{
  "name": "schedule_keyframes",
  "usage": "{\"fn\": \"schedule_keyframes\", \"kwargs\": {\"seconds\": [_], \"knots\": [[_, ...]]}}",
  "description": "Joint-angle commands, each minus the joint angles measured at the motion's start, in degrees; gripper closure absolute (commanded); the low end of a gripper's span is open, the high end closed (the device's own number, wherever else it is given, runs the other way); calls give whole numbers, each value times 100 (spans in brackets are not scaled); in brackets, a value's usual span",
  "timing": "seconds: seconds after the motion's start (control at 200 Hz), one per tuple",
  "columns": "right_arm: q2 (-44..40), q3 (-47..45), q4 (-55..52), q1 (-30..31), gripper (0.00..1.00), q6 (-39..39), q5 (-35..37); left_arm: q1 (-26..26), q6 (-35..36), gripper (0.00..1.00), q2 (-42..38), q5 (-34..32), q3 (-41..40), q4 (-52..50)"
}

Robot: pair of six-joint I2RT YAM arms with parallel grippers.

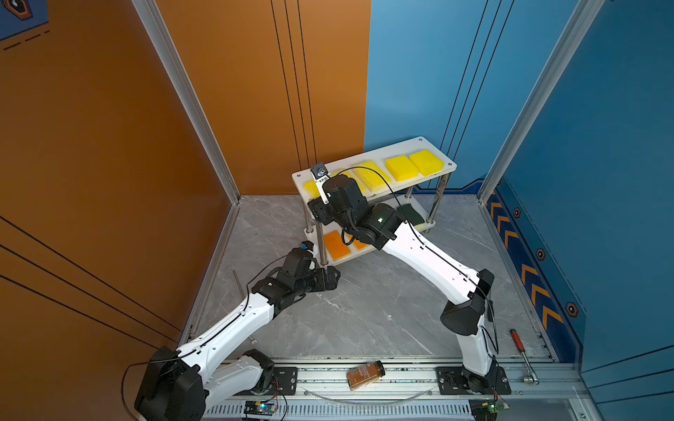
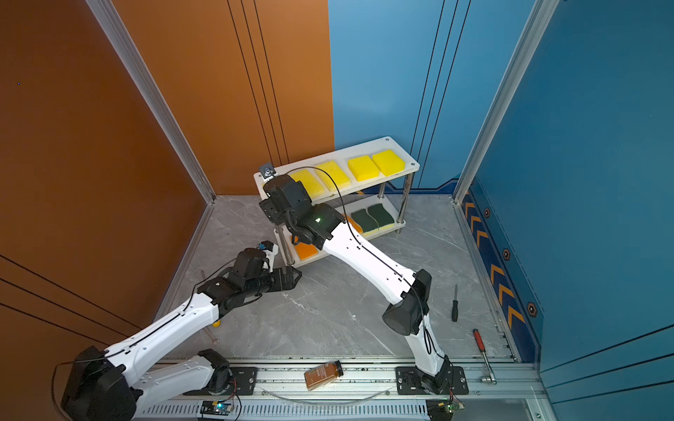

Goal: Arrange cleaning sponges on a shelf
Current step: Place the cleaning sponge at the shelf, then reset both arms

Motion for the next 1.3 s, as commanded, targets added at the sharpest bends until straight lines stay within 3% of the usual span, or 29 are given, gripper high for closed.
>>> {"fn": "schedule_keyframes", "kwargs": {"seconds": [0.0,0.205,0.386,0.471,0.726,0.966,1.187,1.297], "knots": [[-479,136,-196,14,21,95,-213,52,39,2,-140,-46,-48,-28],[-946,118,-530,-153,15,177,-583,61,181,2,-226,-129,104,-237],[-1525,-31,-1083,-949,12,749,-1991,95,313,2,-321,-219,253,-357],[-1957,-541,-1040,-1507,12,1012,-2462,128,385,2,-326,-250,324,-414],[-3357,-2579,-583,-2846,5,633,-2298,279,706,2,-396,-586,534,-580],[-4312,-4302,-152,-4417,0,829,-2925,595,1117,2,-466,-983,767,-706],[-4986,-5877,624,-5132,0,340,-3420,903,1614,2,-544,-1397,995,-566],[-5068,-6635,1258,-5583,0,538,-4055,1064,1889,2,-567,-1616,1010,-347]]}}
